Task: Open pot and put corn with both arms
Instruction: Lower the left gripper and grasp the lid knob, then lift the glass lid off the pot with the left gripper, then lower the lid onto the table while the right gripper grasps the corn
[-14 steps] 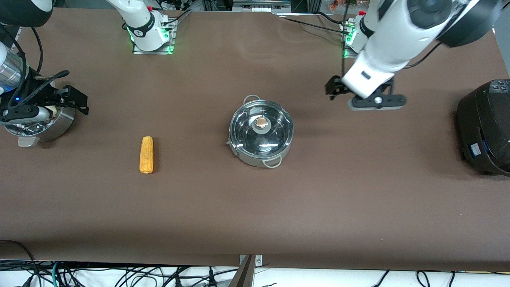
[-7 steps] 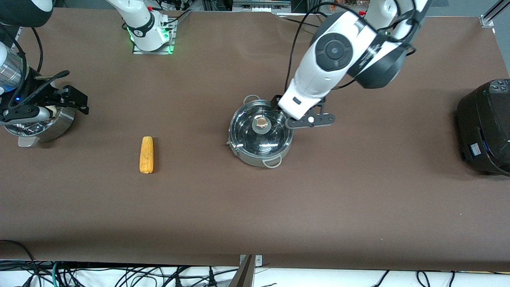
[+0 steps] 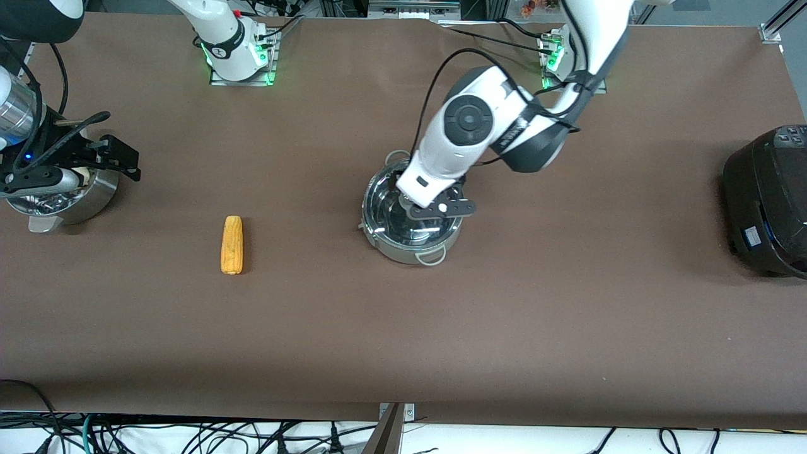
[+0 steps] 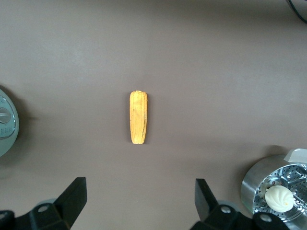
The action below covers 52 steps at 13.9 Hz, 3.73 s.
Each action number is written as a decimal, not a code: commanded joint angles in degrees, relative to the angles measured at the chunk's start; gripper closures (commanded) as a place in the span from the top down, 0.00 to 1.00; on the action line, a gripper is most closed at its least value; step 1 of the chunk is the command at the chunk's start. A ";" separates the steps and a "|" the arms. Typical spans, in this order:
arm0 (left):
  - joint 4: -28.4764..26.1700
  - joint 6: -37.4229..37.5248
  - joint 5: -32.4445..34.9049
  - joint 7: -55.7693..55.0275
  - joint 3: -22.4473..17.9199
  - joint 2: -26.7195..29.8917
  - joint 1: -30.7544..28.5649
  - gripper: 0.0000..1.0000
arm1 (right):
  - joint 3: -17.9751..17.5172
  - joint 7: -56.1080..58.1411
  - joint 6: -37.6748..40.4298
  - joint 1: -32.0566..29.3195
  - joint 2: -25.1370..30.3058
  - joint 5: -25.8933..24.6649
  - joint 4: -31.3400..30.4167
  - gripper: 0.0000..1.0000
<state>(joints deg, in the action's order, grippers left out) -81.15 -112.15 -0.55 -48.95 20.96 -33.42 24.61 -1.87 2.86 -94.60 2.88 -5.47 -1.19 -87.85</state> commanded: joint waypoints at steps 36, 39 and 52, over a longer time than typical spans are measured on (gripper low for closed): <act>3.19 8.96 8.03 0.68 -0.39 3.44 -1.83 0.25 | -0.24 1.01 1.08 -0.15 -0.15 -0.83 0.22 1.00; 7.83 17.97 7.06 9.37 -0.48 5.81 -6.05 0.25 | -0.24 0.92 1.08 -0.15 -0.15 -0.83 0.05 1.00; -5.74 18.93 8.11 54.47 -1.27 11.53 -34.96 0.25 | -0.32 0.92 1.09 0.46 -6.64 -0.83 -0.22 1.00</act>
<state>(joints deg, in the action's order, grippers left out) -80.82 -88.54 7.93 2.49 18.88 -23.84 -7.80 -1.94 3.16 -93.38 2.96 -9.97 -1.24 -88.45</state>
